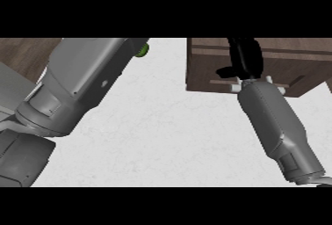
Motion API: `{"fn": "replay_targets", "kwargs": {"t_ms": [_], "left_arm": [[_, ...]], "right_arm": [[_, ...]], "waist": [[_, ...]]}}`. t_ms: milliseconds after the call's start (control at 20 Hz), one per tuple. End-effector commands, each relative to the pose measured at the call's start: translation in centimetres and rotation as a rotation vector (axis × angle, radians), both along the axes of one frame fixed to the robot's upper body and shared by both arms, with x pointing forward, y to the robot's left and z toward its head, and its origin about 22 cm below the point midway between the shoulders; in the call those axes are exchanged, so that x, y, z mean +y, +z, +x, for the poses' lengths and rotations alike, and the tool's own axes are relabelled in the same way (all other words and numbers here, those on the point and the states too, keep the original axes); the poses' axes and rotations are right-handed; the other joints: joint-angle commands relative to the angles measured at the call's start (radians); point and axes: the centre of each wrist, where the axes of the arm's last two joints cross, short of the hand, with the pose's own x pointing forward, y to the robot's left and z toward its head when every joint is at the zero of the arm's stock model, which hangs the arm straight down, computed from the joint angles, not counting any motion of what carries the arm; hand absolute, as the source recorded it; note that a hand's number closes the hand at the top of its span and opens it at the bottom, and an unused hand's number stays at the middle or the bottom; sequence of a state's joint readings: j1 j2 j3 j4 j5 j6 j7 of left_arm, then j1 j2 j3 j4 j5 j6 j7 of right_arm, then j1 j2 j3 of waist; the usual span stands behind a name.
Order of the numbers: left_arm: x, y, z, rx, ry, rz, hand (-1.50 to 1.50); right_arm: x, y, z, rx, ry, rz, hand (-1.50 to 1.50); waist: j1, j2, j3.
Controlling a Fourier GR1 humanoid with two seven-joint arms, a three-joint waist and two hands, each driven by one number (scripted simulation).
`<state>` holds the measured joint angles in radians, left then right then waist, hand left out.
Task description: Pick up the can, place it into the drawer and close the drawer
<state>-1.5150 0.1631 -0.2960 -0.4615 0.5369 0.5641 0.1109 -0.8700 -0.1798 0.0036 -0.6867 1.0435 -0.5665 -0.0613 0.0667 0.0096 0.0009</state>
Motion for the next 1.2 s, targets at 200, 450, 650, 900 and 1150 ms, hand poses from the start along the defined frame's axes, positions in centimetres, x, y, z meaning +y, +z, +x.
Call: {"fn": "replay_targets", "kwargs": {"t_ms": [200, 450, 650, 900, 1150], "left_arm": [[2.0, -1.2, -0.1, 0.008, 0.005, 0.02, -1.5], [3.3, -0.5, -0.7, 0.014, -0.037, 0.016, -1.5], [6.3, -1.3, -0.4, 0.009, -0.012, 0.016, -1.5], [6.4, -2.1, -1.0, 0.012, -0.024, 0.007, -1.5], [7.9, -2.0, -1.8, 0.017, -0.03, 0.004, -1.5]], "right_arm": [[3.0, 3.5, 2.9, -0.069, -0.036, -0.015, -1.5], [0.5, 4.5, 3.7, -0.087, -0.051, -0.027, -1.5], [3.2, 6.2, 4.1, -0.09, -0.027, 0.009, -1.5], [3.0, 7.6, 4.4, -0.13, 0.049, 0.157, -1.5], [2.8, 6.7, 4.4, -0.103, 0.073, 0.159, -1.5]], "waist": [[0.021, 0.006, 0.0], [0.047, 0.008, 0.0], [0.048, 0.01, -0.001], [0.05, 0.011, 0.002], [0.056, 0.004, 0.001]]}}
